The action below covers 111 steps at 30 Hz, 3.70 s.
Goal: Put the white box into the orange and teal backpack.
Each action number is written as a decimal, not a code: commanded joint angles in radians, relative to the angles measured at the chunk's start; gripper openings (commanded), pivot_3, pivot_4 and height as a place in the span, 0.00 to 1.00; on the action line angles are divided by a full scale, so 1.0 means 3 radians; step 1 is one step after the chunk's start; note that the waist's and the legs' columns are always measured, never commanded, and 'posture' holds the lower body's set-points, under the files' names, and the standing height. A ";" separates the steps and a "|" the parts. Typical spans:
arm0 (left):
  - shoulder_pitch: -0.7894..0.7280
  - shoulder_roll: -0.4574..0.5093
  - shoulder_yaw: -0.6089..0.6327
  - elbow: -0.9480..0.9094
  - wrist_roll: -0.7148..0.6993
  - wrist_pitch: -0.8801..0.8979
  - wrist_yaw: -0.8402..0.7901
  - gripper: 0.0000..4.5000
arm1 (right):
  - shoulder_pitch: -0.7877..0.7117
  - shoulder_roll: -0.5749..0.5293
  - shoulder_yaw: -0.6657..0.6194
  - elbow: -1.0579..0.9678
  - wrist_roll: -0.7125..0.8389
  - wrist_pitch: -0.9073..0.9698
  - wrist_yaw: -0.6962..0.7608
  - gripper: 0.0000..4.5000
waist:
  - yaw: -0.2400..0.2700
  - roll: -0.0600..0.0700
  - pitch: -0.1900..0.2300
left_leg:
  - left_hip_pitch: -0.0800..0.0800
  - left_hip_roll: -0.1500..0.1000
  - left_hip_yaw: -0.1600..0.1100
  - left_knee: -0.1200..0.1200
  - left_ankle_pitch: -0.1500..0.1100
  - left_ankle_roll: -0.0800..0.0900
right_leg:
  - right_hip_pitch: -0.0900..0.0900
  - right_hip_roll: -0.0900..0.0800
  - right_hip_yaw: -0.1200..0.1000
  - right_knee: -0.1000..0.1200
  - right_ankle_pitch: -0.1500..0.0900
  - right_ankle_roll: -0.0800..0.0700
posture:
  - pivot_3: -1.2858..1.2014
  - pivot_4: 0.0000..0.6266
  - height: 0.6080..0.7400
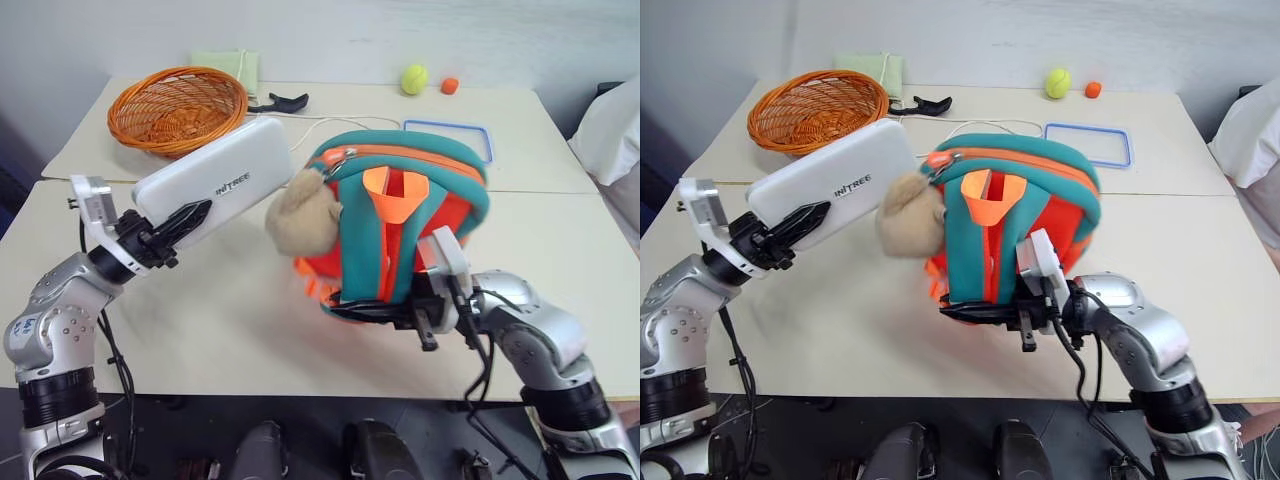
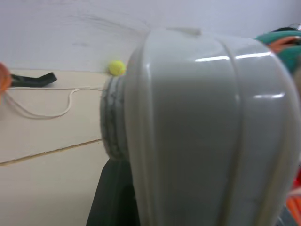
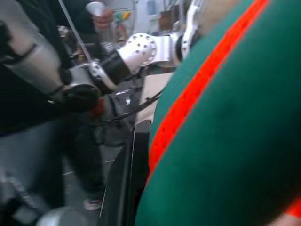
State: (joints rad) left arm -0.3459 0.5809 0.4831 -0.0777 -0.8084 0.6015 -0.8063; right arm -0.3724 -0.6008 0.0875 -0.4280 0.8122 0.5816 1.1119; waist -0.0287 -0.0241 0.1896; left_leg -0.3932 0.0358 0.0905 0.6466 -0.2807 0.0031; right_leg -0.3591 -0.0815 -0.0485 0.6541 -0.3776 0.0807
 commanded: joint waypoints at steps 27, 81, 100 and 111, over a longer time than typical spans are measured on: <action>-0.0084 0.0831 -0.0919 -0.0243 0.0416 -0.0385 -0.0702 0.27 | -0.0240 -0.0040 -0.0213 0.0347 -0.0223 0.0072 -0.0170 0.02 | 0.0005 -0.0004 0.0002 | -0.0003 -0.0011 0.0001 -0.0003 -0.0001 0.0005 | -0.0001 -0.0006 -0.0001 -0.0001 0.0000 0.0000 | 0.52 0.24 1.00; -0.0866 -0.0286 -0.1164 -0.1170 0.0564 -0.0224 0.0026 0.66 | -0.0065 0.0366 -0.0199 0.0482 -0.0468 -0.0282 -0.0384 0.02 | 0.0078 -0.0004 0.0004 | -0.0041 -0.0017 -0.0001 0.0021 0.0013 0.0011 | -0.0035 -0.0007 -0.0001 0.0024 0.0005 0.0009 | 0.52 0.24 1.00; -0.0970 0.0473 -0.1332 0.0696 0.1327 -0.0464 -0.0178 0.27 | 0.0076 0.0460 -0.0279 0.0325 -0.0500 -0.0334 -0.0578 0.02 | 0.0073 -0.0004 0.0003 | -0.0040 -0.0016 0.0004 0.0014 0.0015 0.0008 | -0.0039 -0.0004 0.0000 0.0030 0.0005 0.0009 | 0.52 0.24 1.00; -0.0394 0.0142 -0.1643 0.0683 0.1604 -0.0827 -0.0275 0.35 | 0.0280 0.0522 -0.0308 0.0261 -0.0685 -0.0554 -0.0831 0.10 | 0.0081 -0.0004 0.0002 | -0.0039 -0.0016 0.0003 0.0016 0.0015 0.0008 | -0.0039 -0.0006 0.0000 0.0029 0.0005 0.0009 | 0.52 0.24 1.00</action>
State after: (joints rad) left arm -0.5083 0.6074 -0.0051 0.1484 -0.3472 0.3537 -0.8723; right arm -0.2987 -0.4370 0.0300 -0.3156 0.6058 0.4504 0.8685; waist -0.0044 -0.0253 0.1901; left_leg -0.4050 0.0309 0.0914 0.6513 -0.2763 0.0058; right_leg -0.3707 -0.0835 -0.0484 0.6629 -0.3761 0.0833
